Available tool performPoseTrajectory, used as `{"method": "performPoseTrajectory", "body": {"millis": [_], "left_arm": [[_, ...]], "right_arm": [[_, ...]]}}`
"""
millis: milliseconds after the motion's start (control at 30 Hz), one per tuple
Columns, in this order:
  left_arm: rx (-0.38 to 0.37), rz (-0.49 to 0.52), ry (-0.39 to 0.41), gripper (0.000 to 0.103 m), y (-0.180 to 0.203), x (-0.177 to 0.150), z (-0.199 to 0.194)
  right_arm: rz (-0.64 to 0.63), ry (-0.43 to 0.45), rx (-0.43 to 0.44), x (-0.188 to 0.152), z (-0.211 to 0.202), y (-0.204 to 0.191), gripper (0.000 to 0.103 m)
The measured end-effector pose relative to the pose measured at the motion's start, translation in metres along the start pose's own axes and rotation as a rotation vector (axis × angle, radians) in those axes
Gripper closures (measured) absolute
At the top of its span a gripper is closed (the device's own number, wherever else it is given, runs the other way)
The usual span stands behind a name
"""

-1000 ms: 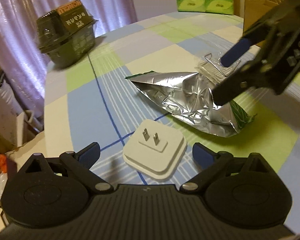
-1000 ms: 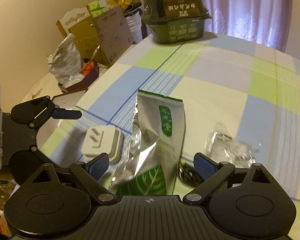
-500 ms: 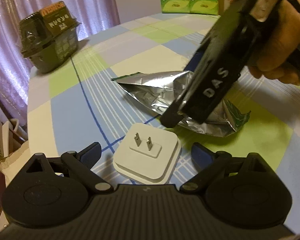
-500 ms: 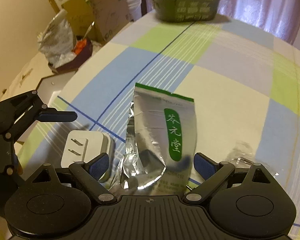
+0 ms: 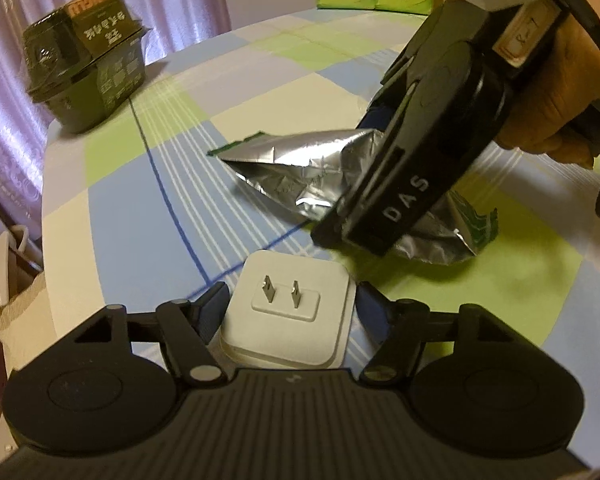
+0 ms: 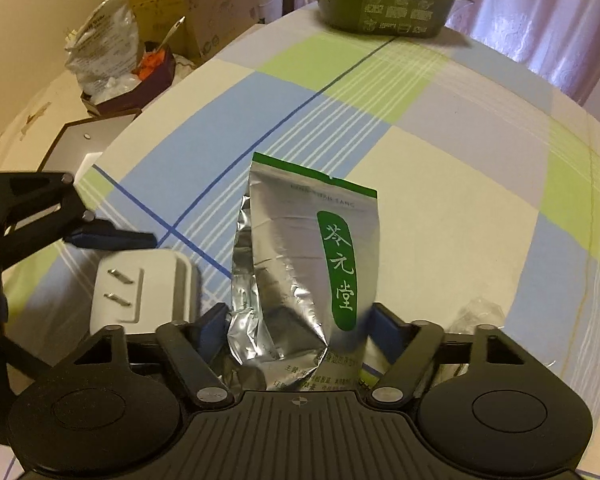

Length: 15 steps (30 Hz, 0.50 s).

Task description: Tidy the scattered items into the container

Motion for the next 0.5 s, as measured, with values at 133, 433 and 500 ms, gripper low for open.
{"method": "performPoseTrajectory", "body": {"millis": [133,433,500], "left_arm": [[0.021,-0.062,-0.011,0.038,0.006,-0.009,-0.009],[0.032,-0.129,-0.012,0.038,0.030,-0.020,-0.037],[0.039,-0.133,-0.009,0.039,0.036,-0.019,-0.044]], "right_arm": [[-0.021,0.022,-0.019,-0.002,-0.008,-0.005,0.043],[0.000,0.083,0.016,-0.017,-0.056,-0.020,0.045],[0.004,0.096,0.017,-0.026,-0.073,-0.020,0.045]]}}
Point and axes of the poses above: each gripper's, at about its wrist camera, not at the fingertips, and z roughly the way its jaws point, y to its right, x to its top, the point moved 8 cm from there along z, roughly the way its jaws point, and after that the axes turned 3 degrees about -x, right-handed, at the moved point
